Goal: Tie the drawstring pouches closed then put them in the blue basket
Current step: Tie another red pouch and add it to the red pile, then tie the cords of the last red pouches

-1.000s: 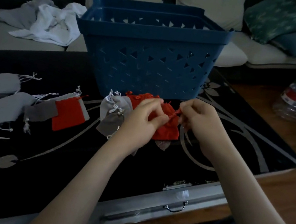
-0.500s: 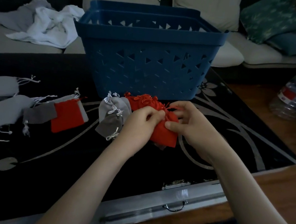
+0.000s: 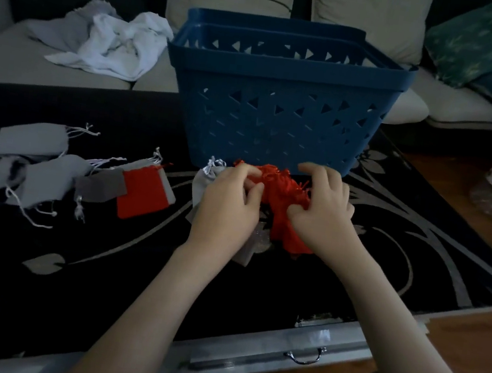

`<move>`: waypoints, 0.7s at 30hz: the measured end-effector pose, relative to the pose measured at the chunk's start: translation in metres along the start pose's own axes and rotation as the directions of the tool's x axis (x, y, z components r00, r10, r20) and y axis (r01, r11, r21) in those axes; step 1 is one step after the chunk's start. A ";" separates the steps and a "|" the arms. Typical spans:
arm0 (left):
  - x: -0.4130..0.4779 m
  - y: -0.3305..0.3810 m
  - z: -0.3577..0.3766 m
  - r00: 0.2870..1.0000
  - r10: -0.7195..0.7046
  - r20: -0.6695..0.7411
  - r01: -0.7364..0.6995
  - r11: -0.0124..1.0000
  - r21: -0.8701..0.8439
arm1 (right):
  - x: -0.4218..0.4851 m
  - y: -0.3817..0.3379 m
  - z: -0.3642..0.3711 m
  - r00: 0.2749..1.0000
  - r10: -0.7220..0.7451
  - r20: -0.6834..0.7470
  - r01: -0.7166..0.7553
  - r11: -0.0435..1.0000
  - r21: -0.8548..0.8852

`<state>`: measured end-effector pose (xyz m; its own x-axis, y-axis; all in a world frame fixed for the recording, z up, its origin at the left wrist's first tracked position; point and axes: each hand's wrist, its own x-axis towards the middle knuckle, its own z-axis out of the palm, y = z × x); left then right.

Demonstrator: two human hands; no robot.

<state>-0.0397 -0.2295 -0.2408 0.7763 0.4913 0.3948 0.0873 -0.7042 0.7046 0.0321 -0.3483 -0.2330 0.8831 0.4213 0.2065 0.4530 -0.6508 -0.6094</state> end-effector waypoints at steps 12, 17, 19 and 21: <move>-0.009 -0.068 -0.054 0.911 -0.400 0.101 0.201 0.645 0.738 | -0.010 -0.064 0.068 0.915 -0.395 0.077 0.366 0.896 0.249; -0.006 -0.081 -0.068 0.949 -0.295 0.115 0.094 0.610 0.787 | -0.010 -0.088 0.094 0.870 -0.414 0.267 0.313 0.883 0.350; -0.003 -0.081 -0.071 0.957 -0.268 0.115 0.077 0.613 0.786 | -0.010 -0.095 0.103 0.865 -0.403 0.298 0.286 0.885 0.367; -0.001 -0.081 -0.076 0.959 -0.259 0.112 0.073 0.613 0.787 | -0.009 -0.096 0.110 0.861 -0.372 0.348 0.231 0.894 0.383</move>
<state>-0.0954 -0.1339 -0.2538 0.7924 0.5959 0.1302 0.6014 -0.7990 -0.0029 -0.0330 -0.2206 -0.2603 0.5490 0.8245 0.1375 0.5626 -0.2428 -0.7903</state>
